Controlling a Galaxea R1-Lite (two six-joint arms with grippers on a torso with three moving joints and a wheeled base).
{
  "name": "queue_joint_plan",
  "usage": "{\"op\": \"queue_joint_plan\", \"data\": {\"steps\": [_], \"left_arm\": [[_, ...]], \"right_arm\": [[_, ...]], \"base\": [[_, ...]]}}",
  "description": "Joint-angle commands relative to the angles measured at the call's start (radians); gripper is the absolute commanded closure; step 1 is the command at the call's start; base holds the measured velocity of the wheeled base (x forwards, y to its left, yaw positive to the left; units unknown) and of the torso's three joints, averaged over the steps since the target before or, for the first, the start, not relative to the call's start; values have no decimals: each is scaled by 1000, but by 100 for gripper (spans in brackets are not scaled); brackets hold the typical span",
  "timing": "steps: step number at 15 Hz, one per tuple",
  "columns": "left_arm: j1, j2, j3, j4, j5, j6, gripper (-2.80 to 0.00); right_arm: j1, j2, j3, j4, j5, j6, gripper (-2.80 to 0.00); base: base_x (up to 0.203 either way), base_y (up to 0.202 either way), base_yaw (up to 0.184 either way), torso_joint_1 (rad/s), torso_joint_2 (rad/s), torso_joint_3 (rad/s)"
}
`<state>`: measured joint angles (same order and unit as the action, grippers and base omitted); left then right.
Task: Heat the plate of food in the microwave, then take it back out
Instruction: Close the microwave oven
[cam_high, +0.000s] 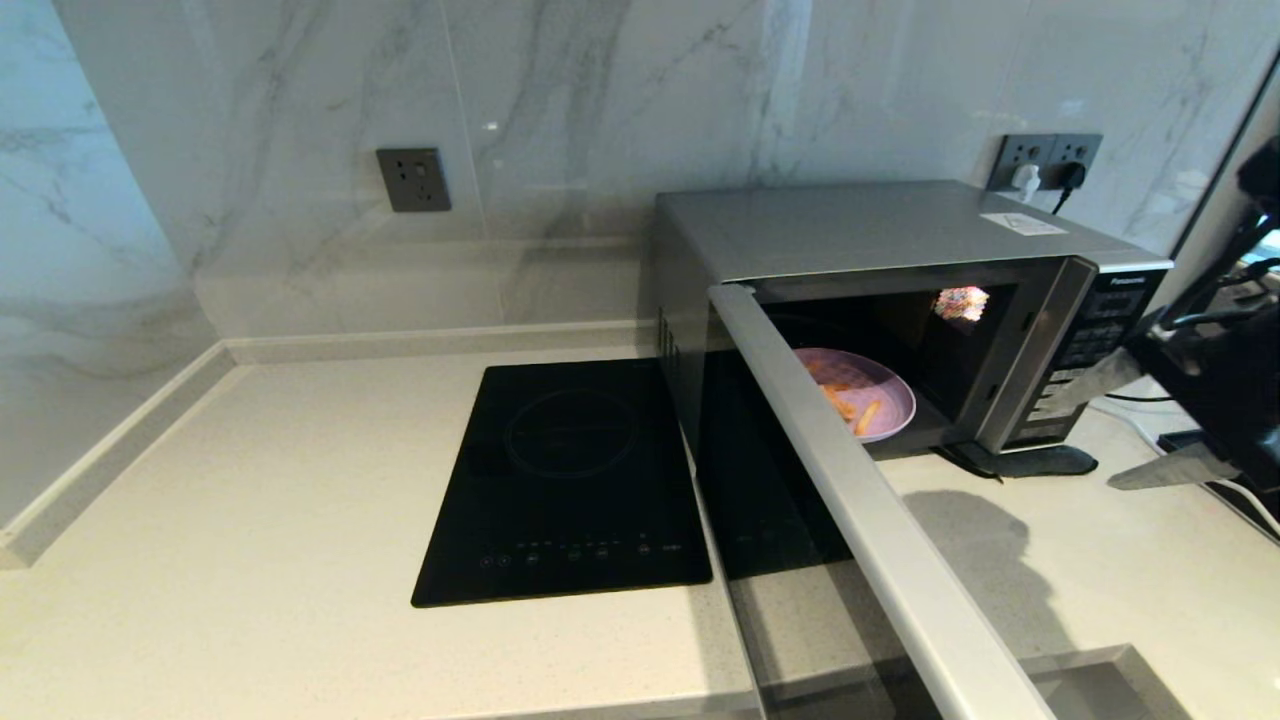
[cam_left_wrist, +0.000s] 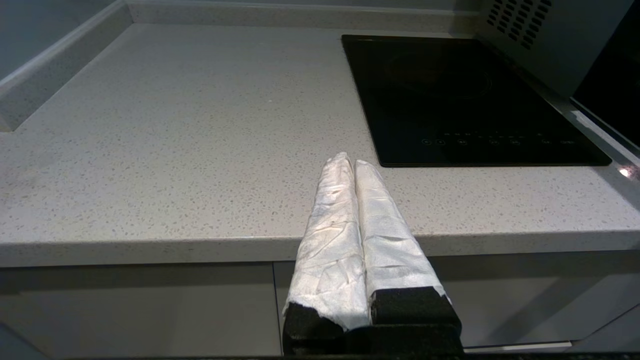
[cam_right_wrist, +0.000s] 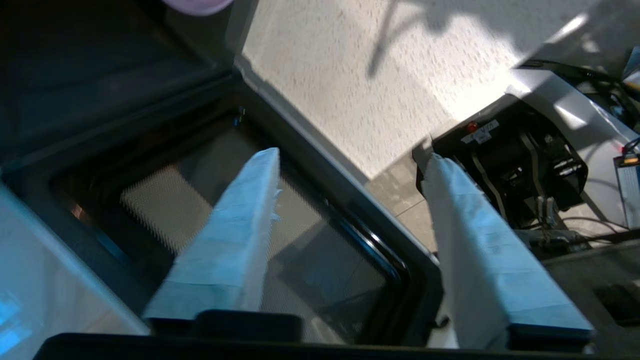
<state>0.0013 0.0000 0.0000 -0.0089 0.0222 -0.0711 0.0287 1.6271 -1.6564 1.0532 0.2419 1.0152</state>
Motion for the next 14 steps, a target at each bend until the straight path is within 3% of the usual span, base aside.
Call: {"op": "queue_joint_plan", "data": {"steps": [1, 4, 9, 14], "left_arm": [[0, 2, 0, 0, 1, -1, 0], [0, 2, 0, 0, 1, -1, 0], [0, 2, 0, 0, 1, -1, 0], [0, 2, 0, 0, 1, -1, 0]], "right_arm": [[3, -173, 8, 30, 1, -10, 0], [26, -273, -16, 40, 8, -75, 0], [266, -262, -184, 40, 35, -74, 0], [484, -155, -317, 38, 214, -78, 0]], "base": [[0, 0, 0, 0, 0, 0], [0, 0, 0, 0, 0, 0], [0, 0, 0, 0, 0, 0], [0, 0, 0, 0, 0, 0]]}}
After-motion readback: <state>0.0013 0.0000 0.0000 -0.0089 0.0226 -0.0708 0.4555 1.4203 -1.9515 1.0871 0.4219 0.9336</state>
